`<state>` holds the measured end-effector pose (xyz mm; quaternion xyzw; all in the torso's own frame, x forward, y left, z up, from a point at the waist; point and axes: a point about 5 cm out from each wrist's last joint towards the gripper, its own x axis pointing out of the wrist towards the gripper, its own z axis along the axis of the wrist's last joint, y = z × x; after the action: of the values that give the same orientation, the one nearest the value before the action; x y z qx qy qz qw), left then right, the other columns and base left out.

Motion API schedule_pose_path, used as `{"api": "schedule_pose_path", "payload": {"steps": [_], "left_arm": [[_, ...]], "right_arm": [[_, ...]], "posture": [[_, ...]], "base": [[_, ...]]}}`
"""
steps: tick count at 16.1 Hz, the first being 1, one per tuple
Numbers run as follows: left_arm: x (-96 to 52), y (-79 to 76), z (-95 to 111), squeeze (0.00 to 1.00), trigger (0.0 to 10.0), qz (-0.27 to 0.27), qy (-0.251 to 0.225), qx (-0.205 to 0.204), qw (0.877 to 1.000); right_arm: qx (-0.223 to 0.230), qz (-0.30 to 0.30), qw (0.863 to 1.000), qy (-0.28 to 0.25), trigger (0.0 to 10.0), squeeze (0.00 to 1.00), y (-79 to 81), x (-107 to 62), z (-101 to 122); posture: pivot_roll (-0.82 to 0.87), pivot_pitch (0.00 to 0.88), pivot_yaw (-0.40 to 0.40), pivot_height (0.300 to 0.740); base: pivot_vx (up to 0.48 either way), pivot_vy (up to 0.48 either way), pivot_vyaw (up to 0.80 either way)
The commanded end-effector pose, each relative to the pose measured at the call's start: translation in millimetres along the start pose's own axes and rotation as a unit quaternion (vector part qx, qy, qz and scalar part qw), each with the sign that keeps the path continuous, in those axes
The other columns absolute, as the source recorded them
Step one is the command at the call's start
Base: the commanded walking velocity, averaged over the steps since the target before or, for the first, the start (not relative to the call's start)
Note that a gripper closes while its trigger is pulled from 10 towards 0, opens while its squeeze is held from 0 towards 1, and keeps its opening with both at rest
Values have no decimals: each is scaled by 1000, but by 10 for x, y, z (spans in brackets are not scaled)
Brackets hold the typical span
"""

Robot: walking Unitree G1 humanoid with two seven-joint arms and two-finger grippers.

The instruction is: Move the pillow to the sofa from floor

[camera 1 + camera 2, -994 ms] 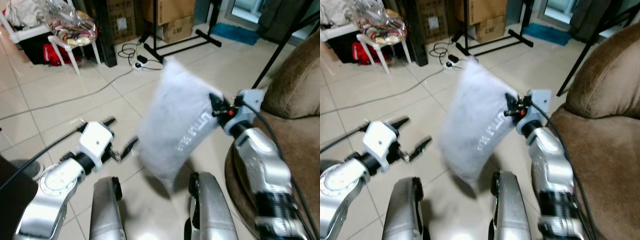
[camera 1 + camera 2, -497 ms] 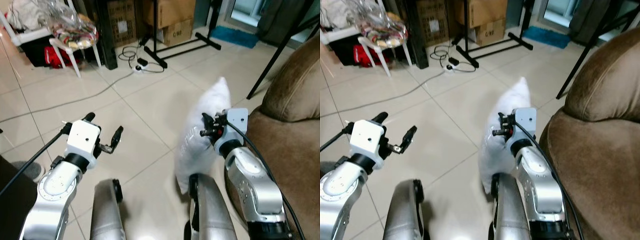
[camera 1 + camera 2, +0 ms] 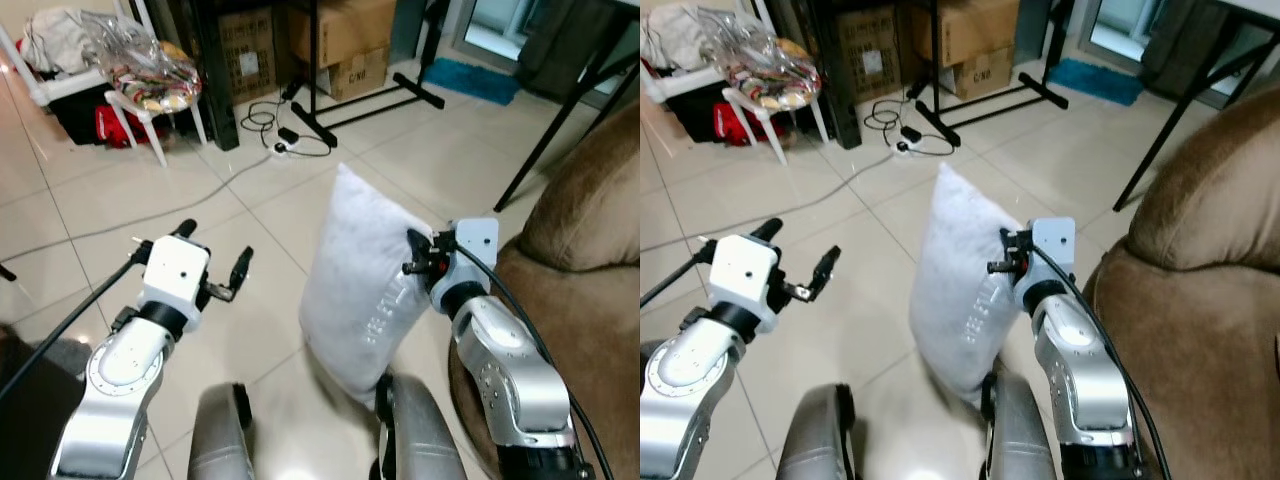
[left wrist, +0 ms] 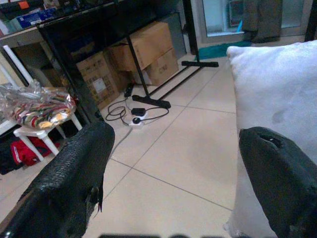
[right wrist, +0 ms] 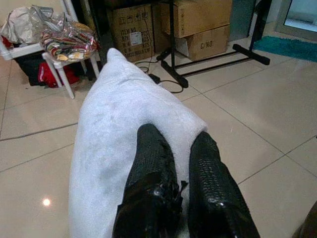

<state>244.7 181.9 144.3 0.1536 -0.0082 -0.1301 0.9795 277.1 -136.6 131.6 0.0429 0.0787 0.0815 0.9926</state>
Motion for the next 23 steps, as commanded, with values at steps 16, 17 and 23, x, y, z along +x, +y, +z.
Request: {"api": "schedule_pose_path", "payload": {"steps": [16, 17, 23], "left_arm": [[-3, -39, -32, 0, 10000, -13, 9, 10, 1000], [-3, -38, -32, 0, 10000, -14, 9, 10, 1000], [1, -31, -29, 0, 10000, -19, 8, 14, 1000]], "right_arm": [[4, -19, 999, -26, 10000, 0, -38, -55, 125], [4, -19, 999, -27, 10000, 0, -38, -56, 126], [13, -22, 999, -37, 10000, 0, -41, -77, 159]], "posture": [[-10, 0, -10, 740], [-10, 0, -10, 740], [-13, 0, 0, 740]], "base": [[0, 0, 0], [0, 0, 0], [0, 0, 0]]}}
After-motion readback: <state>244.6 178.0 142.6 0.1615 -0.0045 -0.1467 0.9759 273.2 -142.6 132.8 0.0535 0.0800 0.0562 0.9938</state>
